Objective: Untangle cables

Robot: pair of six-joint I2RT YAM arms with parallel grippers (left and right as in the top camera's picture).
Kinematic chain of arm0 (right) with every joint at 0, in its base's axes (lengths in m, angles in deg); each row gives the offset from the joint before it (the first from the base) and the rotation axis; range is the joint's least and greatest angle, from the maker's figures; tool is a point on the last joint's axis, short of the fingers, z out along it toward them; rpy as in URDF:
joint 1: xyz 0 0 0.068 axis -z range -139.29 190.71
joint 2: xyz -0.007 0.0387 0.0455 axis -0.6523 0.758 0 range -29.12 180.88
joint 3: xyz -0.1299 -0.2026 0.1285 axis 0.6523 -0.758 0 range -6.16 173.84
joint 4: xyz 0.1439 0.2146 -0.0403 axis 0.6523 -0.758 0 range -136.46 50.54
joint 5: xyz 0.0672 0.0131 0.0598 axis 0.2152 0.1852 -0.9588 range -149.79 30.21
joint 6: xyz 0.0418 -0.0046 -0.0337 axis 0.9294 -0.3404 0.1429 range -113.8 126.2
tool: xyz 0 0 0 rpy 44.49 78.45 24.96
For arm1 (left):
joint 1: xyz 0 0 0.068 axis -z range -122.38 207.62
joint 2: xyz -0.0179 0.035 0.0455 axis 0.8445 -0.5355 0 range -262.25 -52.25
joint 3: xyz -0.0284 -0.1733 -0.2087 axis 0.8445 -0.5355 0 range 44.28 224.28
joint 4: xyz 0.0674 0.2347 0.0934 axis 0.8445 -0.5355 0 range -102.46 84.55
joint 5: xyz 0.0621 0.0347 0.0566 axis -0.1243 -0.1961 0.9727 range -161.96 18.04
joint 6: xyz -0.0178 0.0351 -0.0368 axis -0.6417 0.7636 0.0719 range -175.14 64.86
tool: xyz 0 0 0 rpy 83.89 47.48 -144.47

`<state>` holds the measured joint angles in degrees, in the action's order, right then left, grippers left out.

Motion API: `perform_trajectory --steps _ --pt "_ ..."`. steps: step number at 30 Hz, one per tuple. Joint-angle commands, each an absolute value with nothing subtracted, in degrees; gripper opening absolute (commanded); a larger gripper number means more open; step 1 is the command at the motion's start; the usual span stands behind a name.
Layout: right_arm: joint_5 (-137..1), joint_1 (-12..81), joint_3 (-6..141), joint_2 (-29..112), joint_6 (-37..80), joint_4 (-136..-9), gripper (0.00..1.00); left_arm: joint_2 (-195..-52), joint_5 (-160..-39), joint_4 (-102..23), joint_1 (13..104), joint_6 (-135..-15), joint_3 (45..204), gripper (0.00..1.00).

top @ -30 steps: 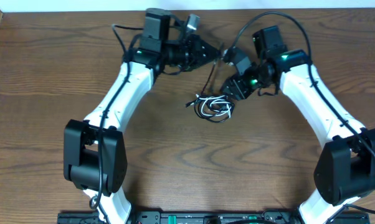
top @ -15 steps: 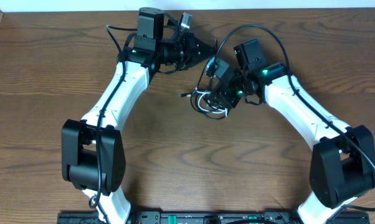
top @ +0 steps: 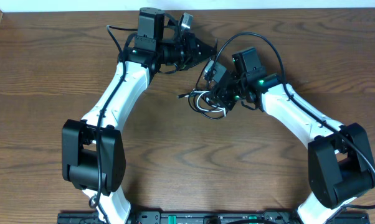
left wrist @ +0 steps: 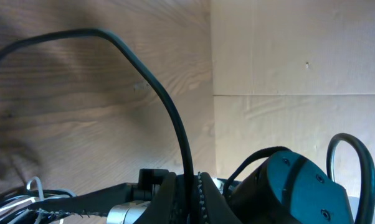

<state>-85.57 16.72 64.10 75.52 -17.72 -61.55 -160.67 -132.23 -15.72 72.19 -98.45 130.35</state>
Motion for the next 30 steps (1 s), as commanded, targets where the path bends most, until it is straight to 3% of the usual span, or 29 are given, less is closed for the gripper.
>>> perform_trajectory --steps 1,9,21,30 --pt "-85.0 16.0 63.8 76.0 -15.1 -60.5 0.29 -160.2 -134.2 -15.7 72.8 -98.5 130.2 0.07" --pt "-85.0 17.0 64.0 75.9 -11.3 -58.9 0.28 -160.2 -132.1 -15.5 71.0 -101.5 130.2 0.08" --pt "-86.3 18.1 64.0 75.5 -9.4 -56.9 0.34 -160.1 -133.8 -15.5 66.0 -128.5 130.2 0.08" --pt "-86.4 17.3 63.9 75.5 -9.7 -54.0 0.43 -160.1 -137.4 -15.5 66.0 -129.4 130.2 0.07"
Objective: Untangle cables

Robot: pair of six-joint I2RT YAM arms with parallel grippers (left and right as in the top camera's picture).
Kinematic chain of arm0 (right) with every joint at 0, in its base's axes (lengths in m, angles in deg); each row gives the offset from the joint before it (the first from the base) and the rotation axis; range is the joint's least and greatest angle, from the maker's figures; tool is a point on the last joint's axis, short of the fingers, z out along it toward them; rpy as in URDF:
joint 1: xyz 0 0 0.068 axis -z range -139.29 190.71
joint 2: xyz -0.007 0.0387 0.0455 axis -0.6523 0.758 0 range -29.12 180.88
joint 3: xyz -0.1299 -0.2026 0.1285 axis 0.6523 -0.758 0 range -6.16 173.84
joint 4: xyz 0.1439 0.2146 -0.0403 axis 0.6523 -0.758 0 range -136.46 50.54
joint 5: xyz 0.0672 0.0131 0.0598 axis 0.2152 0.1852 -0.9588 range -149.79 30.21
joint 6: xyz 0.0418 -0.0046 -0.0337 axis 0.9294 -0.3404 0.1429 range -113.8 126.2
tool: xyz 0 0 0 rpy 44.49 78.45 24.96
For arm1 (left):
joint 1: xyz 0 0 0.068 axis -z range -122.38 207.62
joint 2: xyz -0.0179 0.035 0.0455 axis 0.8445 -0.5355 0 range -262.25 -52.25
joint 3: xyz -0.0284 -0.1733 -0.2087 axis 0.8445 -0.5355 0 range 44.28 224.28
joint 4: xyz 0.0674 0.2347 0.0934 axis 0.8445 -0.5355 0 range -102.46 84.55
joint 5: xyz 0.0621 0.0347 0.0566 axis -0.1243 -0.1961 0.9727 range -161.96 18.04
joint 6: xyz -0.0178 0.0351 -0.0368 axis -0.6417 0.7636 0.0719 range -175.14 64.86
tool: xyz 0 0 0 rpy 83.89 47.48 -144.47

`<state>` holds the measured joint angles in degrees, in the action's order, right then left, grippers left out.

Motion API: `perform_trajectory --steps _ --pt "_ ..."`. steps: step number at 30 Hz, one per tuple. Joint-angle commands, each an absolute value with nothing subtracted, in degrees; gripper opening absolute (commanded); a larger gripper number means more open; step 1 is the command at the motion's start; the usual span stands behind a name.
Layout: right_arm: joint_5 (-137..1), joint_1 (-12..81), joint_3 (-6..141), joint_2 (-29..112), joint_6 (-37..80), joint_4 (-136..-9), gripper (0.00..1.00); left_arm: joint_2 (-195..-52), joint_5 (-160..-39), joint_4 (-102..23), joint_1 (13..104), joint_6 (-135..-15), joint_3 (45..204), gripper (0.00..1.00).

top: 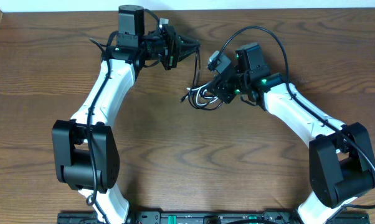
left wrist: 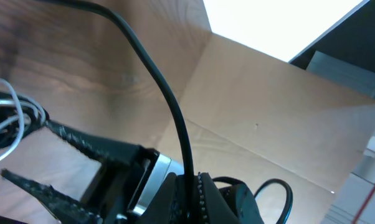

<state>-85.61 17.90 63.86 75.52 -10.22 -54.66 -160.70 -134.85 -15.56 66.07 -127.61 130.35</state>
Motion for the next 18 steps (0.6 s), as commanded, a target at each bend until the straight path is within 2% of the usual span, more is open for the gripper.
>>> perform_trajectory --steps 1,18 --pt "-86.4 17.1 63.9 75.5 -9.7 -53.5 0.43 -160.1 -137.5 -15.5 66.0 -129.4 130.2 0.08" --pt "-89.8 15.9 63.9 79.2 -14.4 -50.4 0.47 -160.1 -138.3 -15.5 66.0 -129.6 130.2 0.07"
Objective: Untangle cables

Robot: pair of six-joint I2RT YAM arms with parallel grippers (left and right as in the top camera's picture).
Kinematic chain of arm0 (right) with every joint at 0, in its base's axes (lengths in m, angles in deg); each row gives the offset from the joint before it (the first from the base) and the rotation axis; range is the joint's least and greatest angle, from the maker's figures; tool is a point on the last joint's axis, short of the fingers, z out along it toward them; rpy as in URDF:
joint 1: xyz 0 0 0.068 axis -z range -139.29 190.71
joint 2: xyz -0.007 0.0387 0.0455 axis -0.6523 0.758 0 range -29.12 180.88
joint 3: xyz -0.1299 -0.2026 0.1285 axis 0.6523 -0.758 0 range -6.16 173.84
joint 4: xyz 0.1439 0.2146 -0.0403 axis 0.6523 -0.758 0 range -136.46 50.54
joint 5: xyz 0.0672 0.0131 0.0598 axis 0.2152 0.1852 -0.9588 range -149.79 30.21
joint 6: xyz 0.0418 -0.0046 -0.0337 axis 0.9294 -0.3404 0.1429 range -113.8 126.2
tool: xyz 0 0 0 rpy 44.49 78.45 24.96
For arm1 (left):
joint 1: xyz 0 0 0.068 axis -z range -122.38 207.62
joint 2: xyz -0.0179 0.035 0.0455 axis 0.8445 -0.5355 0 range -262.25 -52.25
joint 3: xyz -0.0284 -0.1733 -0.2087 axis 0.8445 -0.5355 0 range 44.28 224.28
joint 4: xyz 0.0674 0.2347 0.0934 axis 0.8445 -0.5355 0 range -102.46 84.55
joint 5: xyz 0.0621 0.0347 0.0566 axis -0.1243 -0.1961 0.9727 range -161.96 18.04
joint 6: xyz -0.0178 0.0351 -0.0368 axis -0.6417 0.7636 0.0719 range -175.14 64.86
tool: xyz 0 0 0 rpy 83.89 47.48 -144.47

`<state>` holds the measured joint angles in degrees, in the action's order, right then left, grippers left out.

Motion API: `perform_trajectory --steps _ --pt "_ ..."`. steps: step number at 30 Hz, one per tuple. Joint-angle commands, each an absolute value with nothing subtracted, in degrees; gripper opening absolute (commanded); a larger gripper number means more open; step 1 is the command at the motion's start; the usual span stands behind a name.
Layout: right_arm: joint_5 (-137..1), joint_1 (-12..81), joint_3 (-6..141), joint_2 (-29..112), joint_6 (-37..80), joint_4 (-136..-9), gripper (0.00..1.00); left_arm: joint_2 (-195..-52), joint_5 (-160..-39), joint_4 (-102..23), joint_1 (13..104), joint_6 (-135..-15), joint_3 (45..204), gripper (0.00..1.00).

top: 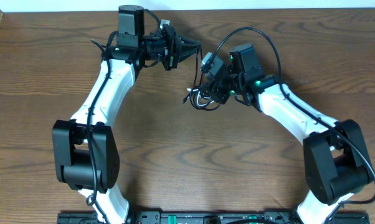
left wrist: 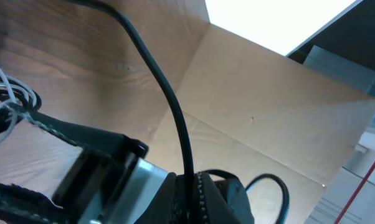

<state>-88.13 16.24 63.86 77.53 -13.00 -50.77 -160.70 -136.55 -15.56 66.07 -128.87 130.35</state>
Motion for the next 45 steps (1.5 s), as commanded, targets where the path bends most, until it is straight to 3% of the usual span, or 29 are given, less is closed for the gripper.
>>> perform_trajectory --steps 1,4,7,10,13,23,33,45 --pt "-90.5 15.9 63.9 79.8 -14.9 -50.3 0.47 -160.1 -138.4 -15.5 66.0 -129.6 130.2 0.07" --pt "-92.0 15.9 63.9 80.6 -15.3 -50.4 0.41 -160.1 -138.4 -15.5 66.0 -129.6 130.2 0.07" --pt "-91.9 15.9 63.9 80.6 -15.2 -50.3 0.3 -160.1 -138.4 -15.5 66.0 -129.6 130.2 0.08" --pt "-92.1 15.9 64.0 80.5 -13.7 -49.9 0.12 -160.1 -138.4 -15.5 66.0 -129.3 130.2 0.07" --pt "-94.4 16.0 64.0 80.5 -13.5 -49.5 0.06 -160.1 -138.4 -15.5 66.0 -128.5 130.2 0.08" --pt "-98.8 18.5 64.0 78.9 -4.9 -49.7 0.01 -160.1 -136.8 -15.5 66.0 -125.9 130.2 0.08" --pt "-104.8 23.5 64.0 71.6 -1.1 -57.0 0.01 -160.2 -125.6 -16.4 65.9 -121.3 130.2 0.07" --pt "-104.3 27.8 64.0 68.2 2.0 -63.2 0.01 -160.2 -104.1 -35.5 65.9 -112.2 130.2 0.08"
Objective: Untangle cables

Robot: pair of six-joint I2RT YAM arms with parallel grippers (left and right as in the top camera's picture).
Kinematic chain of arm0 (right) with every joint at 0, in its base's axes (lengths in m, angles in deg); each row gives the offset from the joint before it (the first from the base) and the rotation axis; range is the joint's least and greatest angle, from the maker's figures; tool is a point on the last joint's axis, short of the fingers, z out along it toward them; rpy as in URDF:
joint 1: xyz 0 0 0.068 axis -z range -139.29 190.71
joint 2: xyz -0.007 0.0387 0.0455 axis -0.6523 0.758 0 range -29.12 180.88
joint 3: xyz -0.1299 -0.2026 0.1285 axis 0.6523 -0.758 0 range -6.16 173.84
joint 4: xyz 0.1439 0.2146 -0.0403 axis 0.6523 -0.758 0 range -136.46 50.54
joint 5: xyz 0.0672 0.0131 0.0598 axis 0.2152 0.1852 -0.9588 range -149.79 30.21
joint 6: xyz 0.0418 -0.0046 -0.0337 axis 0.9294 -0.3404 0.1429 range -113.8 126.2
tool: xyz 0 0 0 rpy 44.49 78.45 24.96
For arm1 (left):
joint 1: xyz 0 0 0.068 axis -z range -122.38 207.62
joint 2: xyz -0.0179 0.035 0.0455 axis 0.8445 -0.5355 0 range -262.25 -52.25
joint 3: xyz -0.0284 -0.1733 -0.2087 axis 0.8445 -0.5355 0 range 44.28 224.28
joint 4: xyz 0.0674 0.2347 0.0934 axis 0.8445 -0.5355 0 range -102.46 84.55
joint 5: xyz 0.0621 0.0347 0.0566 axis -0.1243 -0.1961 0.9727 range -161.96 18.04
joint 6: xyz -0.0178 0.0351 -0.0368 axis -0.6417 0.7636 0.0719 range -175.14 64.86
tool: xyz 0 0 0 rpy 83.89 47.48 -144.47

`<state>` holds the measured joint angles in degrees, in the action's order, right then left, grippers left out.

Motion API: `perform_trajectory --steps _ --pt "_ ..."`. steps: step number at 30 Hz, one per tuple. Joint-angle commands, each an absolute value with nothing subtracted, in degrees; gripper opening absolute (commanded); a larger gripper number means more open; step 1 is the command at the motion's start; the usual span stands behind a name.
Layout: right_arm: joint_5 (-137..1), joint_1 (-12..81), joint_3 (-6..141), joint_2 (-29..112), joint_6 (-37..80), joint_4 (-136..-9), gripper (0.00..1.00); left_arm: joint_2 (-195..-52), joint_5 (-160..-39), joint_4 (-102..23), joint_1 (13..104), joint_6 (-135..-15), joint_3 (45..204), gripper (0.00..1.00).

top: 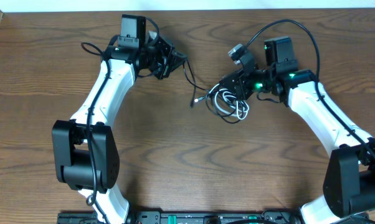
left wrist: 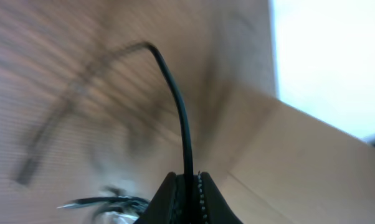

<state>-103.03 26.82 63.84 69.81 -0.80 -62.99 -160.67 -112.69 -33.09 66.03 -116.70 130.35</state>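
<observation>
My left gripper (top: 175, 60) is at the back left, shut on a thin black cable (top: 190, 78). That cable runs down to a loose plug end (top: 193, 104) on the table. In the left wrist view the fingertips (left wrist: 172, 190) pinch the black cable (left wrist: 182, 118), and the picture is blurred. A tangle of white and black cables (top: 230, 104) lies right of centre. My right gripper (top: 228, 83) is down on the tangle's top, apparently shut on it.
The wooden table (top: 175, 155) runs to a pale back edge (top: 237, 5). The right arm's own black lead (top: 287, 25) loops above its wrist. The left arm's white links (top: 106, 93) cross the left side.
My right gripper and the tangle have moved to the right. The left gripper has turned and dropped slightly. The black cable now trails apart from the tangle, with its plug end on the table.
At first both grippers were close together over the tangle, the left shut on the black cable. Then the left was further left with the cable while the right stayed at the tangle. Now the tangle sits further right and the black cable lies apart.
</observation>
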Motion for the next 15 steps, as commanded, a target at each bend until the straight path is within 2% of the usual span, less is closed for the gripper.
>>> perform_trajectory --steps 1,4,15 --pt "-103.2 28.1 64.0 68.2 3.2 -63.4 0.01 -160.2 -102.4 -36.9 65.9 -111.3 130.2 0.08" --pt "-98.8 28.6 64.0 68.2 5.1 -64.6 0.01 -160.2 -99.3 -40.2 65.9 -108.0 130.2 0.08" --pt "-78.9 27.7 62.2 69.3 9.6 -73.7 0.01 -160.2 -99.3 -44.0 70.3 -90.3 130.2 0.08"
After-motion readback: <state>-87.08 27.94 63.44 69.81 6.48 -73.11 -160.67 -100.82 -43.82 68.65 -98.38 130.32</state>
